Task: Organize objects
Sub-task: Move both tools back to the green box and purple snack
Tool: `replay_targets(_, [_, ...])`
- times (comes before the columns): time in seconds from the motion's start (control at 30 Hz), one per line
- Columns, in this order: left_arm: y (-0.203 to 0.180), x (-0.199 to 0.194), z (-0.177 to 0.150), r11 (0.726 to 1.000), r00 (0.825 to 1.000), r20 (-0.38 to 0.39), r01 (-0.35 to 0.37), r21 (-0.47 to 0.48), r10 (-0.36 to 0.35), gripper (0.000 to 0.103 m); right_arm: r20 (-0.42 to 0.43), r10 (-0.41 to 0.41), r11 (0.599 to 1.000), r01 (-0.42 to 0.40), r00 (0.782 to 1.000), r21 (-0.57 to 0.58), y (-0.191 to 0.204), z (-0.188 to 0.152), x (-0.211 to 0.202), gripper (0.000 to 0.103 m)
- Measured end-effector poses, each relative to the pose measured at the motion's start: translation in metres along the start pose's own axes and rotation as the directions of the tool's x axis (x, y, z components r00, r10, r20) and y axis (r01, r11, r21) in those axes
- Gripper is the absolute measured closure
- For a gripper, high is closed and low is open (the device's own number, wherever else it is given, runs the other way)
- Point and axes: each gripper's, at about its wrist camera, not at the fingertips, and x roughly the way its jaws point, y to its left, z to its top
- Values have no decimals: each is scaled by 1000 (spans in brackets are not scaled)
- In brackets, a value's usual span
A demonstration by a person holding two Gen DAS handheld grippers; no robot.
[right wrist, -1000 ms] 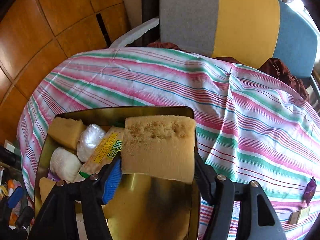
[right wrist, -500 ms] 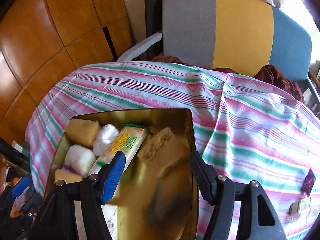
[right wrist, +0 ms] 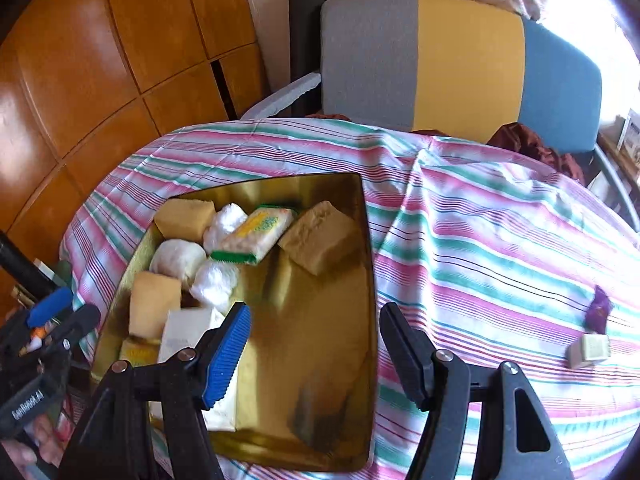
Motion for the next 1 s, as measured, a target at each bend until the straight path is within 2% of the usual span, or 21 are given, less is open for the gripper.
replay_targets(0.17, [-12, -7, -2, 999, 1000, 5, 10, 35, -10, 33, -3, -29, 1000, 29, 1000, -9, -7, -15, -10, 35])
replay_targets(0.33, [-27, -11, -5, 997, 1000, 4, 24, 74, -24, 33, -2, -50, 998, 50, 999, 33, -28, -28, -19, 35])
replay_targets(0.73, [-67, -14, -9, 982, 998, -8, 58, 178, -57, 32, -19, -154, 975, 155, 988, 162, -119, -49, -48, 35])
replay_targets(0.9, [-85, -13, -6, 972, 997, -9, 74, 222, -74, 32, -2, -283, 936, 276, 959, 220, -177, -53, -69, 35])
replay_targets(1.0, [-98, -11, -4, 966, 996, -11, 87, 245, -86, 32, 3, -379, 878, 359, 925, 315, -223, -64, -78, 35])
